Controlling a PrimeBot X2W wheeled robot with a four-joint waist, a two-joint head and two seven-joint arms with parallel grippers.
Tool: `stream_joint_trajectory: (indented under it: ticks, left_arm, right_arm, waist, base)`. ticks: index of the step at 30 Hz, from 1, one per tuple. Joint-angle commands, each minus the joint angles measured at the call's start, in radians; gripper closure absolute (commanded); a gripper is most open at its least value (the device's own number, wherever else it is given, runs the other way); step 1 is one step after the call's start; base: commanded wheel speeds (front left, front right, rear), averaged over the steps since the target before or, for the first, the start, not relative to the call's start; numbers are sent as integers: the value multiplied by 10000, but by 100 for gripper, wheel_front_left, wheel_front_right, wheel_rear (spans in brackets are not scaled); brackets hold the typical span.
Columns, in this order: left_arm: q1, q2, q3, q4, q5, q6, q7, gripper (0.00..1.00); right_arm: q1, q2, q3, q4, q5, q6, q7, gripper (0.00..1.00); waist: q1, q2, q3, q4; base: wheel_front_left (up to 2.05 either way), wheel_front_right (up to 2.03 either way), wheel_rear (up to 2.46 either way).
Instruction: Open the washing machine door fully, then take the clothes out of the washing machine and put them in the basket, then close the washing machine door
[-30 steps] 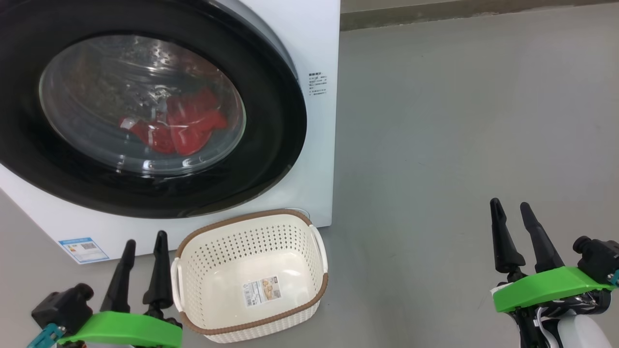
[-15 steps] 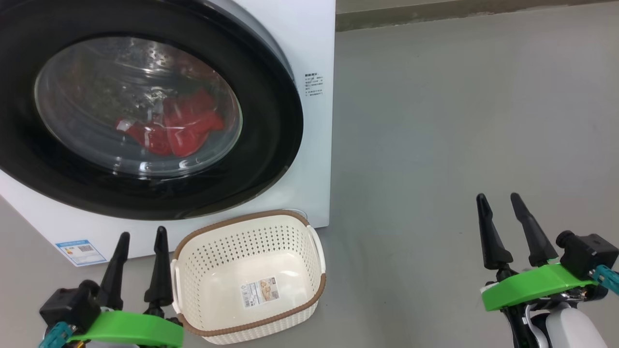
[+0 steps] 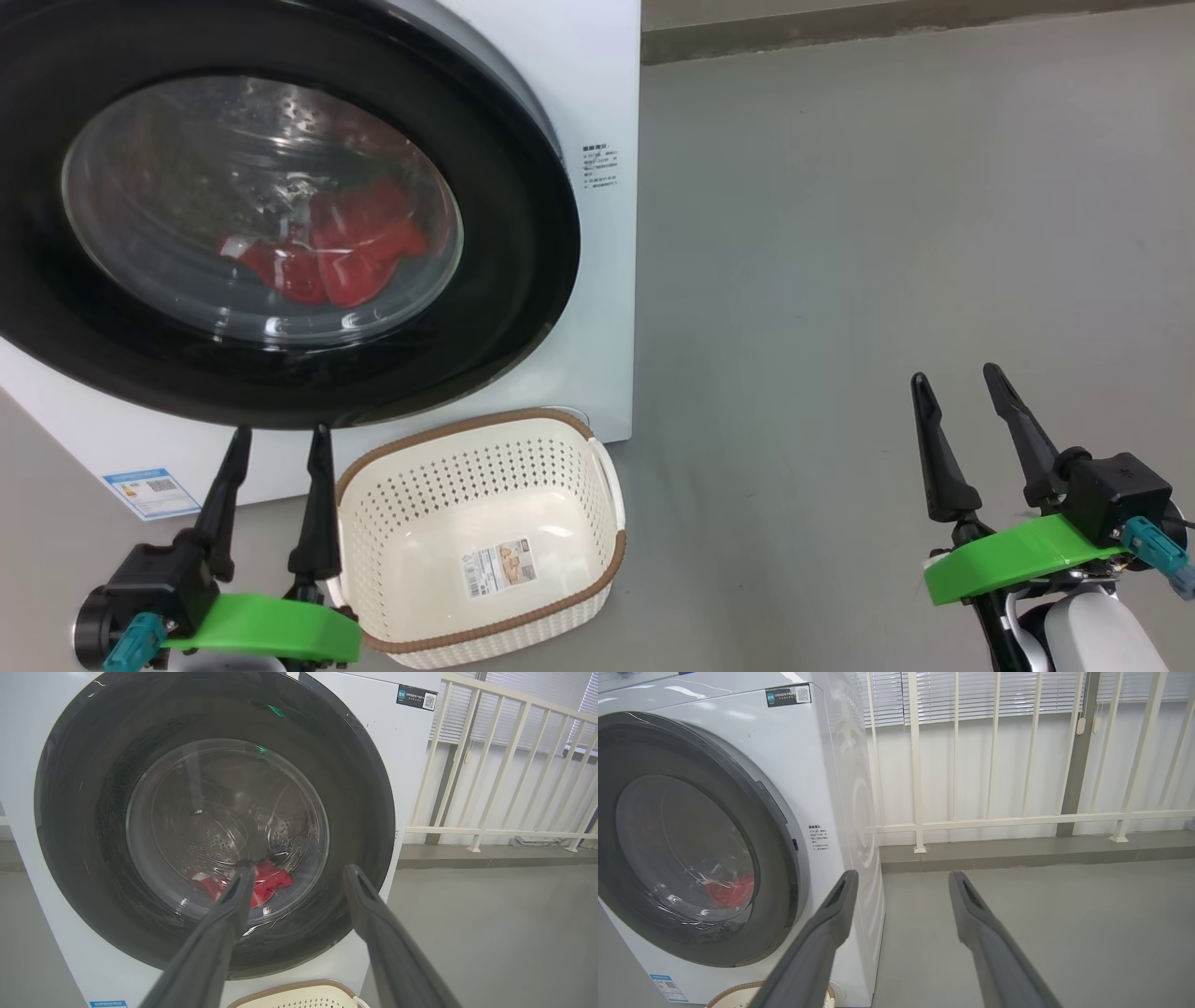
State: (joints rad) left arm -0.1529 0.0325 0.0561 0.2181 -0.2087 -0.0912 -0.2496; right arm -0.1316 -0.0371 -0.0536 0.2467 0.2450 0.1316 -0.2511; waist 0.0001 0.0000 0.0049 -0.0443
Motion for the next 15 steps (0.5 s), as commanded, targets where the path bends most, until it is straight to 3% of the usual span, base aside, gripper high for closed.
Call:
stream_joint_trajectory:
  ticks: [1,15]
  left_arm:
    - [-467,177,273,-276,146,79,-122,0]
    - [-456,177,254,-290,197,122,-122,0]
  right_arm:
    - [-504,-131,238,-297,-118,-9,-107,0]
    - [-461,-131,292,-340,-167,-9,-107,0]
  waist:
    - [-1,0,5,-2]
    - [-1,0,50,9]
  base:
    - [0,0,0]
    - [0,0,0]
